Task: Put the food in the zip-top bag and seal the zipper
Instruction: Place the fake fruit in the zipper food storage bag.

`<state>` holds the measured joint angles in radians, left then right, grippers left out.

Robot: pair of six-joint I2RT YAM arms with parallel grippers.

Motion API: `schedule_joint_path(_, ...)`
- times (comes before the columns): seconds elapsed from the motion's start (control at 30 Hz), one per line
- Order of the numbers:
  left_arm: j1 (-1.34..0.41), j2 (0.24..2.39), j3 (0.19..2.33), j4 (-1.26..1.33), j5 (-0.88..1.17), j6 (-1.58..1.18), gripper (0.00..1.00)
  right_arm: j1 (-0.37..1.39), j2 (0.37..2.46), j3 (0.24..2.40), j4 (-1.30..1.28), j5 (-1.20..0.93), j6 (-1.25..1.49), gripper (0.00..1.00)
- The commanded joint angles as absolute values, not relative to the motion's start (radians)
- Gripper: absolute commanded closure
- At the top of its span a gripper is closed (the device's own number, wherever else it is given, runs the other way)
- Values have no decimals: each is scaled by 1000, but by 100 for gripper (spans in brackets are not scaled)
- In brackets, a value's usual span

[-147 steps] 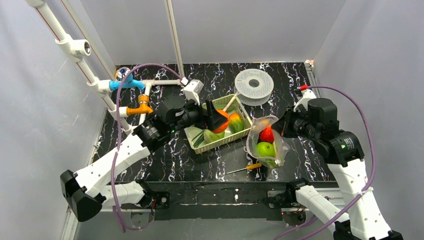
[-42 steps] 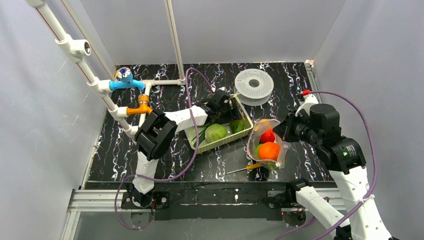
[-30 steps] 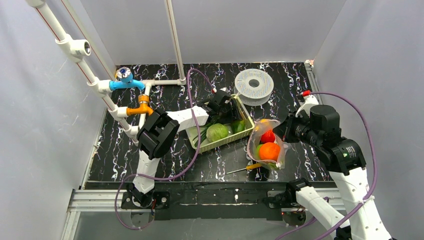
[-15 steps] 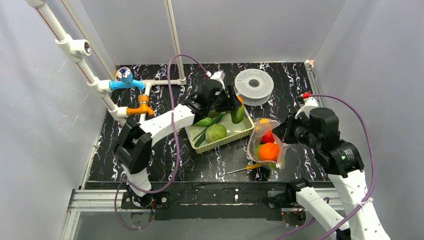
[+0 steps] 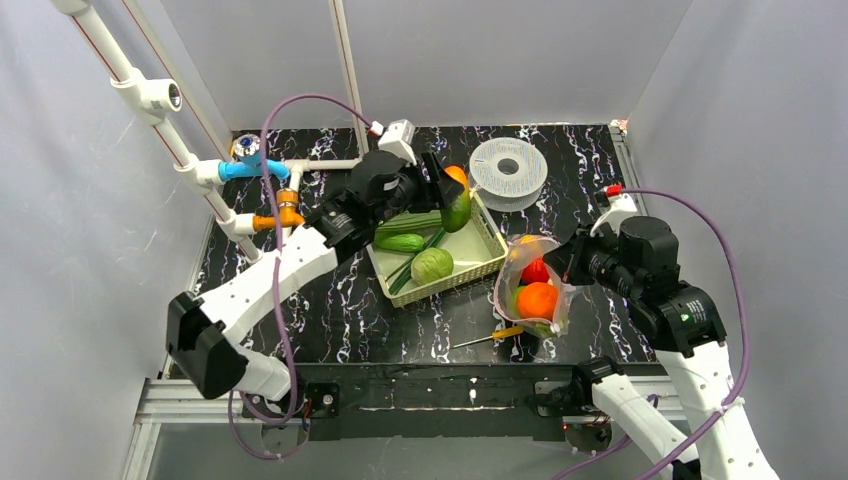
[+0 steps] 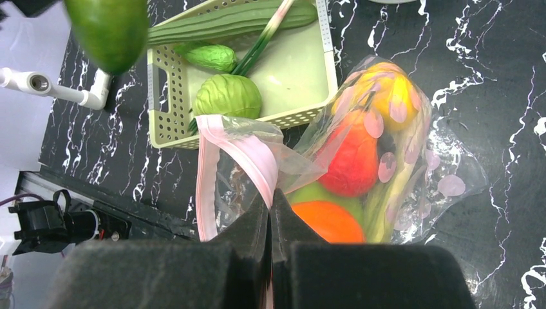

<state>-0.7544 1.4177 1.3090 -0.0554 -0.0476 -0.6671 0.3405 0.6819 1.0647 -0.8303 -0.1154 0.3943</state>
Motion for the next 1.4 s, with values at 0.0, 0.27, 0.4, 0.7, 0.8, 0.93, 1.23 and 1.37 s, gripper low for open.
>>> schedule_joint_path(0.0, -752, 1292, 1293, -27, 9, -645, 100, 339, 683, 1059, -728, -113, 400, 99)
schedule_joint_path(0.27, -907, 1264, 1291, 139, 306, -581, 100, 339, 721, 1091, -725, -100, 397, 99)
schedule_joint_path(0.4, -1075, 1289, 1295, 170, 271, -428, 100, 339, 741, 1146, -761, -99, 396, 99)
schedule_joint_path(0.7, -1254, 1398, 1254, 265, 32, -305, 100, 339, 726, 1212, -783, -118, 423, 99)
schedule_joint_path(0.8, -1263, 1423, 1272, 221, -70, -269, 100, 339, 720, 1222, -793, -120, 431, 99)
schedule_joint_path(0.93, -1263, 1426, 1245, 244, -135, -246, 100, 339, 704, 1230, -799, -95, 438, 99)
schedule_joint_path(1.23, -1259, 1425, 1155, 372, -279, -235, 100, 339, 707, 1247, -826, -88, 433, 99)
schedule_joint_path(1.37, -1256, 1475, 1201, 326, -278, -285, 100, 339, 686, 1218, -801, -111, 433, 99)
